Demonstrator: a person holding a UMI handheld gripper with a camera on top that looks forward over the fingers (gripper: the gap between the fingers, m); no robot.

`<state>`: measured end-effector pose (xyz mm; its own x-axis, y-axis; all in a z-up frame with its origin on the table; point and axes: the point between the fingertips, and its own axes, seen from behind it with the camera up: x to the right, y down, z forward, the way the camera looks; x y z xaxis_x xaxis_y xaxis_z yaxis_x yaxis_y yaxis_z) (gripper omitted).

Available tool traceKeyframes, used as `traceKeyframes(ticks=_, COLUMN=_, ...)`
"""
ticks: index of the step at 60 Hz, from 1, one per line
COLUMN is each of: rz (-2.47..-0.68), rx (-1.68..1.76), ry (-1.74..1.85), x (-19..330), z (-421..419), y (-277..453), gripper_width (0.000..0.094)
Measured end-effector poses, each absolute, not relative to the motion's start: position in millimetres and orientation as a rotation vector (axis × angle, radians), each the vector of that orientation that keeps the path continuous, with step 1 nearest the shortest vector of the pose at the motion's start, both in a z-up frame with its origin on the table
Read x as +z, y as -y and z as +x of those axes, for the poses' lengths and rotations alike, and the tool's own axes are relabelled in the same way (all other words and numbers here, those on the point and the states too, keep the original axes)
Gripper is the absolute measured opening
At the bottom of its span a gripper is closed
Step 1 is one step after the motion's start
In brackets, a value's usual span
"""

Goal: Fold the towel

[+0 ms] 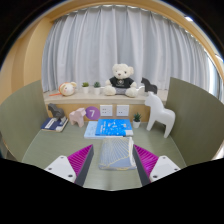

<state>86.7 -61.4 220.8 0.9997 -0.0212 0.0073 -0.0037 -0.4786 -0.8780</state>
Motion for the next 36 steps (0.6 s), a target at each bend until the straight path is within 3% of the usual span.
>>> traceKeyframes(ticks=19, rz=-2.076, rx=-0.014, ry=-0.006, x=220.6, z=23.6, y=162.8, gripper_width=0.0797)
traceKeyframes(ticks=36, rz=-2.077, rx=-0.012, ry=0.053, x=225.4, z=-5.7, y=194.2, gripper_width=0.0798)
